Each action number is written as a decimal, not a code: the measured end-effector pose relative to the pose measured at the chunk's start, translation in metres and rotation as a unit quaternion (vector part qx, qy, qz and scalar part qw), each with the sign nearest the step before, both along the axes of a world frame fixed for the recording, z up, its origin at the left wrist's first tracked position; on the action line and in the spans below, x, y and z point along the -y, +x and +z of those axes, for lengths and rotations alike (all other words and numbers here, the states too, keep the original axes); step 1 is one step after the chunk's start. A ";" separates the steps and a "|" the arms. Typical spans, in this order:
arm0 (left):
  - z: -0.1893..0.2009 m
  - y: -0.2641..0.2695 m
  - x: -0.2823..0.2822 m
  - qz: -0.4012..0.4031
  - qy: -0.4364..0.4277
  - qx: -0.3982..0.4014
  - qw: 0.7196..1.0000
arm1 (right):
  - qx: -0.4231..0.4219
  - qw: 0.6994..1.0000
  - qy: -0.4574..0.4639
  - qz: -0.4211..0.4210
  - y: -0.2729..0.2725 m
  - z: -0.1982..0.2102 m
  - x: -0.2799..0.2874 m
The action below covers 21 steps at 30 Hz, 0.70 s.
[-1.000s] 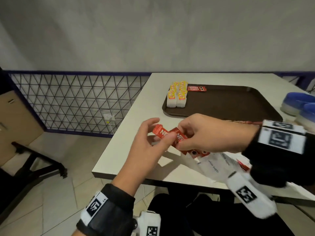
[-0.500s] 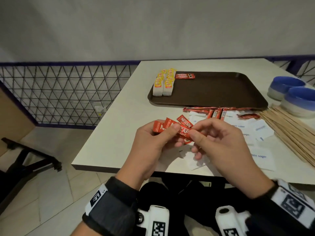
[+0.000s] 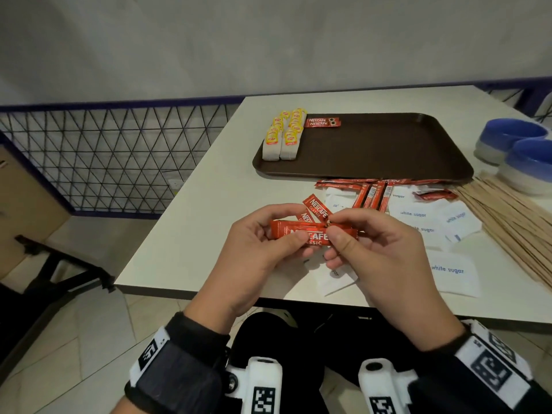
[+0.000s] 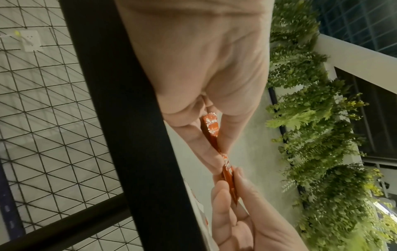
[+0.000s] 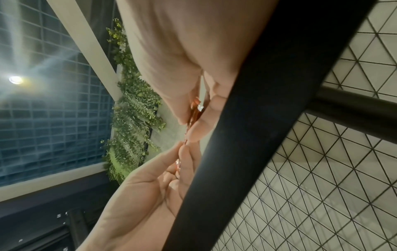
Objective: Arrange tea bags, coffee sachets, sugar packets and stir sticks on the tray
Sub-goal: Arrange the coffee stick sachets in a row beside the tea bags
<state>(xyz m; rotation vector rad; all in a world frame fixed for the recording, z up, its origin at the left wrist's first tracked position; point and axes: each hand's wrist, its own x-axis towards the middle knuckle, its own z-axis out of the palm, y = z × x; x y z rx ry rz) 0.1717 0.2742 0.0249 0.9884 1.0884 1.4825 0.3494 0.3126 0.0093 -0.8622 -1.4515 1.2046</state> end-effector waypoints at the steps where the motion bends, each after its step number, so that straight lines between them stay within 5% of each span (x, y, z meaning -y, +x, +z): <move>1: 0.000 0.000 0.001 -0.003 -0.001 -0.004 1.000 | -0.002 1.000 -0.001 -0.002 0.000 -0.001 -0.001; 17: -0.001 0.000 0.003 -0.021 0.002 -0.019 1.000 | -0.008 1.000 0.023 -0.013 0.002 -0.005 0.000; 21: -0.002 0.000 0.001 -0.033 0.001 -0.040 0.999 | -0.074 0.995 0.027 -0.055 0.004 -0.004 -0.001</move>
